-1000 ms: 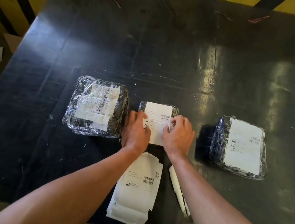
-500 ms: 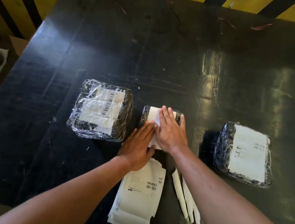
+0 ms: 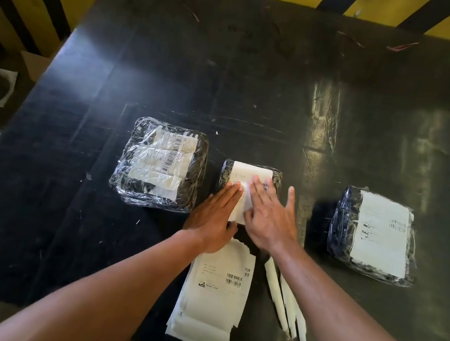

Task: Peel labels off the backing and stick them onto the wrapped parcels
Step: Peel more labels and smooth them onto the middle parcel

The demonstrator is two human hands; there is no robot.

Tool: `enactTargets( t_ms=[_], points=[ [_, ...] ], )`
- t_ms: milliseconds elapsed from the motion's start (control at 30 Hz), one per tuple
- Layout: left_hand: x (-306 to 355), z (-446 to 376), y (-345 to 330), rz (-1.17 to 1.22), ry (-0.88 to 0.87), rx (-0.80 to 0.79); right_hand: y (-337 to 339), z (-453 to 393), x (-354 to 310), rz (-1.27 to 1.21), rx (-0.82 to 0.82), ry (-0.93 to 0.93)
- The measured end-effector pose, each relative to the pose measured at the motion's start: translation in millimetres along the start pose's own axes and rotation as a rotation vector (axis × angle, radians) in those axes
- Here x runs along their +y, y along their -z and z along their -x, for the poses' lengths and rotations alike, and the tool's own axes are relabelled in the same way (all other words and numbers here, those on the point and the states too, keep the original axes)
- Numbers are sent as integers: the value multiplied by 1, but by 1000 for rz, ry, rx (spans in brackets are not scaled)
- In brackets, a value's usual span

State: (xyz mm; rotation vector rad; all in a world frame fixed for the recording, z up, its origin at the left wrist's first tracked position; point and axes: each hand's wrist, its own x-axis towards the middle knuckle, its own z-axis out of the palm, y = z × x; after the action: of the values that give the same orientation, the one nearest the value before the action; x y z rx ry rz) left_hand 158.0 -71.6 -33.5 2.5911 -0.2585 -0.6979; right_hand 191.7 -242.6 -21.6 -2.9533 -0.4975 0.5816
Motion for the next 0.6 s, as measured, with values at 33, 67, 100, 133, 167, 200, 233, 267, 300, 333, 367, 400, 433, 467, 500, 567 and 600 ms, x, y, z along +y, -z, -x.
enactTargets(
  t_ms=[33, 67, 100, 133, 167, 200, 233, 267, 300, 333, 367, 400, 433, 467, 500, 567, 600],
  points=[
    [1, 1, 2, -5, 3, -7, -1, 2, 5, 21, 0, -20],
    [1, 1, 4, -10, 2, -16, -1, 4, 11, 43, -6, -37],
    [1, 1, 5, -15, 0, -20, 0, 6, 17, 67, -13, -49],
    [1, 1, 5, -17, 0, -23, 1, 8, 22, 88, -18, -62],
    [1, 1, 6, -18, 3, -30, 2, 8, 26, 98, -19, -76],
    [1, 0, 8, -18, 5, -38, 3, 9, 27, 99, -12, -91],
    [2, 0, 8, -21, 5, -42, 3, 10, 26, 90, 3, -94],
    [2, 0, 9, -27, 4, -44, 4, 11, 22, 73, 19, -74],
    [3, 1, 9, -32, 4, -45, 4, 13, 14, 51, 25, -29],
    [4, 1, 9, -34, 4, -42, 1, 16, 5, 29, 22, 33],
    [4, 1, 8, -35, 4, -37, -4, 20, -3, 10, 7, 84],
    [4, 1, 8, -36, 4, -37, -9, 25, -8, -2, -15, 107],
    [4, 2, 8, -38, 4, -42, -13, 30, -9, -3, -31, 105],
    [4, 2, 8, -47, 4, -49, -17, 35, -6, 7, -35, 92],
    [4, 1, 9, -63, 4, -54, -19, 39, 1, 25, -32, 80],
    [4, 3, 9, -100, 8, -66, -20, 48, 17, 69, -27, 68],
    [5, 3, 9, -111, 13, -66, -19, 52, 24, 95, -18, 60]
  ],
)
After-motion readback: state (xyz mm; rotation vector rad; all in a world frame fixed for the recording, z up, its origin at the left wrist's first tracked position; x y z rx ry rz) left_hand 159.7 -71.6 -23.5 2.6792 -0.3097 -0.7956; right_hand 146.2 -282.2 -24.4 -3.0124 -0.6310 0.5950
